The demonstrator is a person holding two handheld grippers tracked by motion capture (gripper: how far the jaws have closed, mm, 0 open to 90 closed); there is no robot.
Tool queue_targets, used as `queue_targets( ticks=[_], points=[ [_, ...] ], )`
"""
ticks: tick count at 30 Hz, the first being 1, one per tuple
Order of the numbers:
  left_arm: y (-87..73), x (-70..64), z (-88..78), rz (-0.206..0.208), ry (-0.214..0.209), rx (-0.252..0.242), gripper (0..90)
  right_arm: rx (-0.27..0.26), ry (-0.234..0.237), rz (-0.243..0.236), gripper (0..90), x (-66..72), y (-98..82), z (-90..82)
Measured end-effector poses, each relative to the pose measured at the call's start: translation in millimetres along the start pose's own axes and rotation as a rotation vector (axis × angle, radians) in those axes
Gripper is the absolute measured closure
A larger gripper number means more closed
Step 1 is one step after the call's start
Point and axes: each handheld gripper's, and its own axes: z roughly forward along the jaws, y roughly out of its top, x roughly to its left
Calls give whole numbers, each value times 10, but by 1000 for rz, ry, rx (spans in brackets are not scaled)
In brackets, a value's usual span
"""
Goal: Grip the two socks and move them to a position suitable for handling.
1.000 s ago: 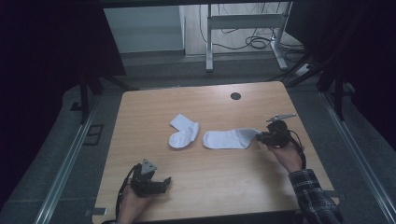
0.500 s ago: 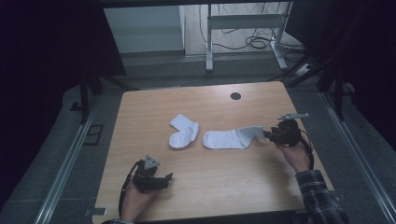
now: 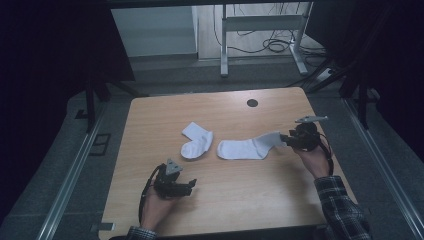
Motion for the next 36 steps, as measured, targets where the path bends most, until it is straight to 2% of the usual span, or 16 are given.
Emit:
queue_targets(
  ticks=[6, 13, 21, 26, 32, 36],
  points=[
    [150, -17, 74, 10, 4, -8, 210, 1, -11, -2, 522, -34, 72, 23],
    [400, -32, 255, 7, 10, -31, 260, 8, 11, 7, 560, -83, 43, 115],
    [680, -103, 518, 20, 33, -41, 415, 25, 38, 18, 647, -153, -20, 349],
    [809, -159, 690, 28, 54, -46, 486, 33, 25, 7, 683, -187, -54, 492],
    [944, -220, 858, 22, 51, -56, 570, 29, 5, 6, 676, -238, -56, 612],
    [982, -265, 1000, 15, 53, -38, 576, 47, 0, -2, 661, -243, -70, 687]
  ],
)
